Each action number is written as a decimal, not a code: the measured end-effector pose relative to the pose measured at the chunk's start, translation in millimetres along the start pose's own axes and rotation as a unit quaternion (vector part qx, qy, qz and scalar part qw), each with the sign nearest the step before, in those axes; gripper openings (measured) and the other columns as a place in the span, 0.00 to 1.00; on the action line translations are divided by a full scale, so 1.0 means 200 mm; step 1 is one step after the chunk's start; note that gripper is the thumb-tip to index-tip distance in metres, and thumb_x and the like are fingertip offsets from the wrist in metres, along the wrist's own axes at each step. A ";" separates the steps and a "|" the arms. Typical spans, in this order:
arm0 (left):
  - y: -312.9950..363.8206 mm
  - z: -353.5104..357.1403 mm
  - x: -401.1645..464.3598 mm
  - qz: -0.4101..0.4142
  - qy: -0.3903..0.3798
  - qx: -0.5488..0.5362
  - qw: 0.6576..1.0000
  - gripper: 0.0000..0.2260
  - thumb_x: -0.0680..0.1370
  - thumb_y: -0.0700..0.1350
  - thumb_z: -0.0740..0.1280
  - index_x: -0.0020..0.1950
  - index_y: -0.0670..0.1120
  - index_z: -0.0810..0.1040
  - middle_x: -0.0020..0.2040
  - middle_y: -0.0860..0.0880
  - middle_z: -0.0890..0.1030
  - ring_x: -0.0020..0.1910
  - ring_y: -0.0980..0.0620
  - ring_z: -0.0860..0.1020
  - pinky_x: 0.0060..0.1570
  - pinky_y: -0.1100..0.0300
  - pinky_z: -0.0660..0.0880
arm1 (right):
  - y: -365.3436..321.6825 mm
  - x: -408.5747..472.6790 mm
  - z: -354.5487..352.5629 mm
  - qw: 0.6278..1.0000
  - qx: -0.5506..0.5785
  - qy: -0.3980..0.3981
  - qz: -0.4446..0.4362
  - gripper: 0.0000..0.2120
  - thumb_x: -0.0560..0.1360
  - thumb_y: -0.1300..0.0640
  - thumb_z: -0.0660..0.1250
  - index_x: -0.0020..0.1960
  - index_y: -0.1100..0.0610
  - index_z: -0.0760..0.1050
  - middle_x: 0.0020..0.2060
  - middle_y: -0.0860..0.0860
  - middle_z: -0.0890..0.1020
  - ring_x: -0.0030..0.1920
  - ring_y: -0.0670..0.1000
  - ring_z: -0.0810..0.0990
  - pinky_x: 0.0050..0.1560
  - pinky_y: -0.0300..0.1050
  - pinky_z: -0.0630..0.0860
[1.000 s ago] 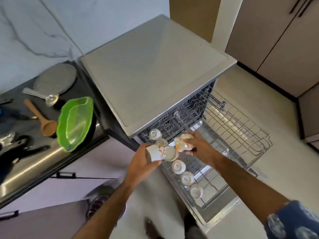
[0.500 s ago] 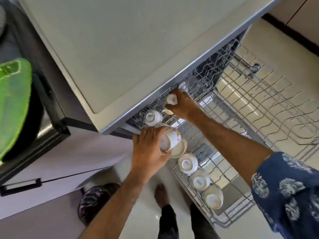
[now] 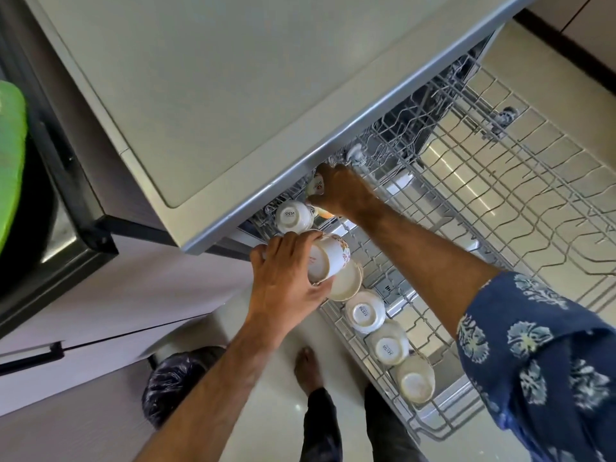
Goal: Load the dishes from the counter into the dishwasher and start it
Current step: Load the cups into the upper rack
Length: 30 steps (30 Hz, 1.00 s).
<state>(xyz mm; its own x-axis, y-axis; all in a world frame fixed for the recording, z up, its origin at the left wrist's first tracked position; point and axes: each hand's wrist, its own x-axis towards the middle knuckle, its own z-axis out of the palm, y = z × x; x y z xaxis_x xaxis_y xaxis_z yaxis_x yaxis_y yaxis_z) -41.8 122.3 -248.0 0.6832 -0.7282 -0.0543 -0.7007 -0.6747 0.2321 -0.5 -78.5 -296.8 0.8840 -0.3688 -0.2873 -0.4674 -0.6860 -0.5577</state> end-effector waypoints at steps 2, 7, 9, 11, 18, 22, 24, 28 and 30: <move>0.00 0.00 0.00 0.001 -0.004 0.001 1.000 0.31 0.67 0.62 0.72 0.67 0.56 0.70 0.60 0.57 0.77 0.58 0.51 0.73 0.53 0.51 0.64 | 0.01 -0.01 -0.01 1.000 0.007 0.023 0.002 0.30 0.73 0.50 0.74 0.71 0.54 0.68 0.62 0.61 0.76 0.56 0.60 0.80 0.46 0.47 0.79; 0.00 0.00 0.02 -0.004 -0.005 -0.001 1.000 0.32 0.67 0.63 0.71 0.68 0.55 0.70 0.62 0.57 0.77 0.60 0.51 0.73 0.54 0.50 0.63 | 0.10 -0.05 0.04 1.000 -0.022 -0.019 -0.002 0.35 0.70 0.57 0.76 0.73 0.53 0.64 0.64 0.63 0.73 0.59 0.61 0.78 0.52 0.51 0.80; 0.00 0.00 0.03 -0.005 0.001 -0.005 1.000 0.32 0.67 0.63 0.73 0.68 0.55 0.70 0.61 0.56 0.77 0.60 0.51 0.74 0.54 0.51 0.62 | 0.12 -0.05 0.03 0.999 0.020 -0.027 0.005 0.38 0.69 0.58 0.78 0.73 0.53 0.64 0.64 0.63 0.73 0.59 0.60 0.78 0.51 0.46 0.76; 0.00 0.00 0.05 0.000 0.008 -0.004 1.000 0.33 0.66 0.63 0.73 0.67 0.54 0.70 0.60 0.55 0.78 0.59 0.51 0.74 0.55 0.50 0.63 | 0.15 -0.03 0.01 0.998 0.030 -0.061 0.005 0.39 0.68 0.56 0.79 0.74 0.53 0.63 0.64 0.62 0.74 0.60 0.60 0.78 0.51 0.45 0.74; 0.07 0.00 0.15 0.011 0.040 -0.012 0.999 0.34 0.65 0.62 0.77 0.62 0.48 0.66 0.54 0.48 0.80 0.55 0.45 0.78 0.54 0.46 0.67 | 0.23 -0.23 -0.17 0.994 0.111 -0.009 -0.008 0.26 0.77 0.51 0.69 0.72 0.53 0.67 0.68 0.57 0.73 0.63 0.57 0.77 0.63 0.56 0.75; 0.14 0.02 0.23 0.024 0.027 0.008 0.999 0.35 0.66 0.64 0.75 0.65 0.49 0.69 0.58 0.50 0.80 0.57 0.46 0.77 0.56 0.46 0.66 | 0.28 -0.50 -0.23 0.934 0.329 -0.136 -0.020 0.24 0.73 0.51 0.66 0.69 0.50 0.71 0.63 0.46 0.77 0.59 0.45 0.78 0.57 0.44 0.78; 0.18 0.03 0.25 0.036 0.020 0.023 0.999 0.36 0.66 0.64 0.74 0.69 0.51 0.68 0.60 0.52 0.79 0.59 0.47 0.76 0.58 0.47 0.63 | 0.31 -0.59 -0.22 0.918 0.366 -0.153 -0.023 0.29 0.70 0.54 0.70 0.70 0.49 0.68 0.65 0.46 0.75 0.62 0.45 0.77 0.61 0.43 0.76; 0.24 0.08 0.23 0.036 0.004 -0.045 0.998 0.44 0.65 0.58 0.78 0.76 0.52 0.61 0.62 0.53 0.79 0.61 0.50 0.76 0.62 0.50 0.58 | 0.36 -0.62 -0.18 0.916 0.380 -0.130 -0.014 0.37 0.68 0.51 0.77 0.72 0.48 0.65 0.65 0.44 0.75 0.65 0.45 0.75 0.65 0.51 0.75; 0.23 0.10 0.22 0.025 -0.004 -0.128 0.991 0.42 0.68 0.56 0.76 0.77 0.52 0.59 0.62 0.54 0.79 0.61 0.51 0.77 0.65 0.47 0.62 | 0.40 -0.60 -0.17 0.908 0.402 -0.117 0.010 0.35 0.67 0.50 0.78 0.70 0.50 0.67 0.61 0.45 0.78 0.63 0.46 0.77 0.64 0.53 0.76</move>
<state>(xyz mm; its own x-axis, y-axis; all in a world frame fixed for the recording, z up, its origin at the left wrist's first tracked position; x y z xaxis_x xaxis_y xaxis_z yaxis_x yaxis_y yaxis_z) -47.6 56.8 -258.5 0.6461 -0.7620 -0.0429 -0.6582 -0.5847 0.4742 -144.6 -110.2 -281.0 0.8965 -0.1690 -0.4095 -0.4100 0.0332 -0.9115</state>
